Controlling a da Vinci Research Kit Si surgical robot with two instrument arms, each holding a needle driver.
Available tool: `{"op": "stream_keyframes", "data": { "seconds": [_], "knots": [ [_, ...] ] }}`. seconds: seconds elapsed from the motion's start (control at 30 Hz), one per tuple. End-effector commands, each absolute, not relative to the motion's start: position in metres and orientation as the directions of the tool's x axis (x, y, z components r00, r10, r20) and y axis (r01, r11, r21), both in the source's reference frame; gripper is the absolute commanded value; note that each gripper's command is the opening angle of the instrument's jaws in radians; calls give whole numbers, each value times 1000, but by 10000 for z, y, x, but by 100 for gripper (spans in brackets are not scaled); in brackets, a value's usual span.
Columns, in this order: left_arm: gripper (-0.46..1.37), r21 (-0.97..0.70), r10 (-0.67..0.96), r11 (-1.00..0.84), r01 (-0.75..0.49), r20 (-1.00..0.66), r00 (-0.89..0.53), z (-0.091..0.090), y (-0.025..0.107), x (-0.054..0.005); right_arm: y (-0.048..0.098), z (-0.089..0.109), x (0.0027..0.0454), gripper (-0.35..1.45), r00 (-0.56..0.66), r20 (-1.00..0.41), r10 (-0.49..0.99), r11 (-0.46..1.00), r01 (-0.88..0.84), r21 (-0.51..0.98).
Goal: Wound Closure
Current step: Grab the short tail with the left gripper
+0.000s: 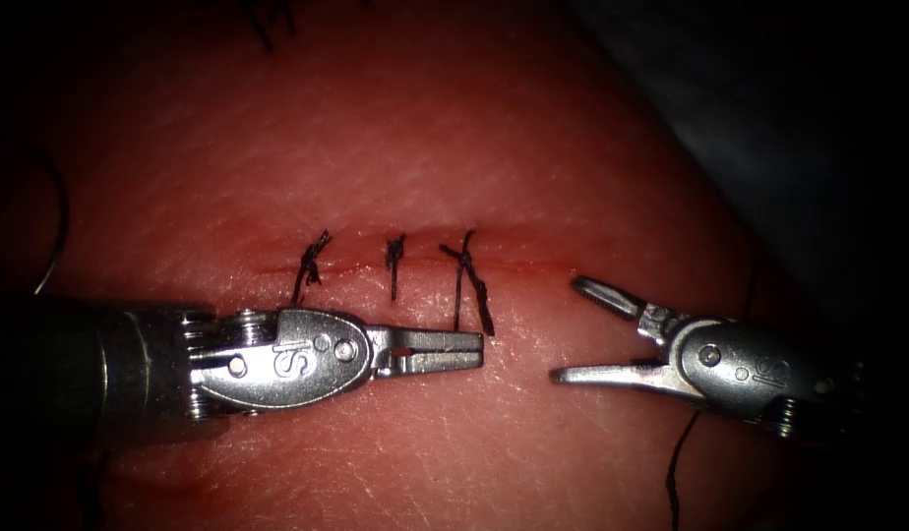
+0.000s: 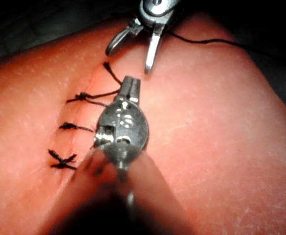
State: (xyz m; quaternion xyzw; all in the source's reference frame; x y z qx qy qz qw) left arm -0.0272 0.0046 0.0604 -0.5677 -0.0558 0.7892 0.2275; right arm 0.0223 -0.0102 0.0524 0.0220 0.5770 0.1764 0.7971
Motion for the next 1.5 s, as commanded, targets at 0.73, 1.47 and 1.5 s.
{"op": "stream_keyframes", "data": {
  "seconds": [0.73,1.47,1.5],
  "knots": [
    [62,-430,503,-849,-305,-836,-220,593,45,-263,-101,522,222,93,271,-912,309,936,-255,241],
    [68,-580,650,-740,-340,-746,-143,619,44,-276,-102,522,222,94,271,-912,308,937,-254,241],
    [67,-579,649,-741,-340,-747,-144,620,44,-276,-102,522,222,93,271,-912,308,937,-254,241]
  ]
}}
